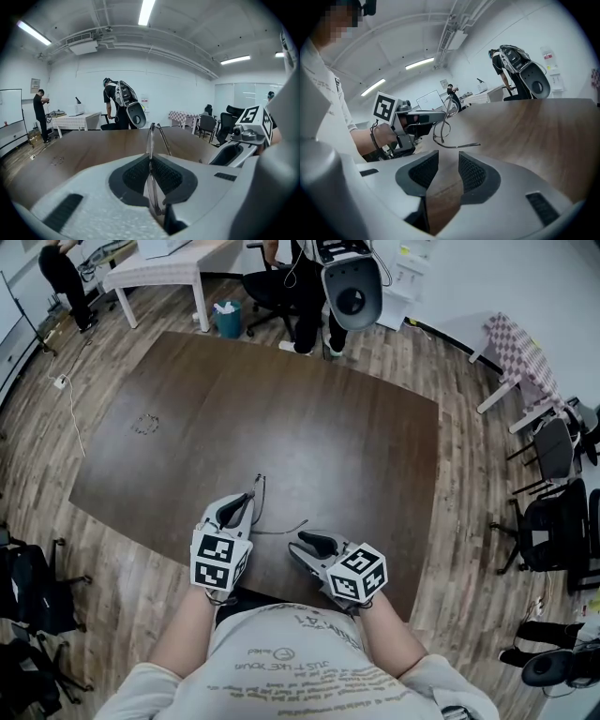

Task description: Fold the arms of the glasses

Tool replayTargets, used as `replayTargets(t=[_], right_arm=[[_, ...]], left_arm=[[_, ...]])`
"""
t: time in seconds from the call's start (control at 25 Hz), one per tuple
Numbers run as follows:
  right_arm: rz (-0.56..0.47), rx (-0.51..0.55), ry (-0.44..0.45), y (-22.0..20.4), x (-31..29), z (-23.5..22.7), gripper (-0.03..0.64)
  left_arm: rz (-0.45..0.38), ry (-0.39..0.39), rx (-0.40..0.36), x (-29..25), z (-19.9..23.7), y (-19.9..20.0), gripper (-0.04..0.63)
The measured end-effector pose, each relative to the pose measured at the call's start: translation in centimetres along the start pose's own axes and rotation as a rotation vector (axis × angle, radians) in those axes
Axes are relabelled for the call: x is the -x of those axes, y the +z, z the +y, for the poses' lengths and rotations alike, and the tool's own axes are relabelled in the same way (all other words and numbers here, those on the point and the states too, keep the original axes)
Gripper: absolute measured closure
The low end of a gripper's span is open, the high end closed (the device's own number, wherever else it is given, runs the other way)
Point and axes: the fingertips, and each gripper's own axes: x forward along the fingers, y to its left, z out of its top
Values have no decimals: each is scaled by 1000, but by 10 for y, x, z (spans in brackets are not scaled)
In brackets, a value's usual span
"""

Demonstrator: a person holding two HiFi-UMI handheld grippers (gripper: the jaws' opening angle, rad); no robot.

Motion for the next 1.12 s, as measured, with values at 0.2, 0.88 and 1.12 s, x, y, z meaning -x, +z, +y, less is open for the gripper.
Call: replayTargets(t=[0.2, 0.88, 1.12], right_arm=[[-5, 15, 9, 4, -7, 5, 486], [-77, -4, -33, 21, 1, -7, 523], [-102, -6, -28, 31, -2, -4, 537]], left_arm=[[-10, -12, 8, 3, -2, 1, 563], [-14, -70, -44, 2, -28, -1, 563], [-17, -90, -77, 1, -37, 1, 563]])
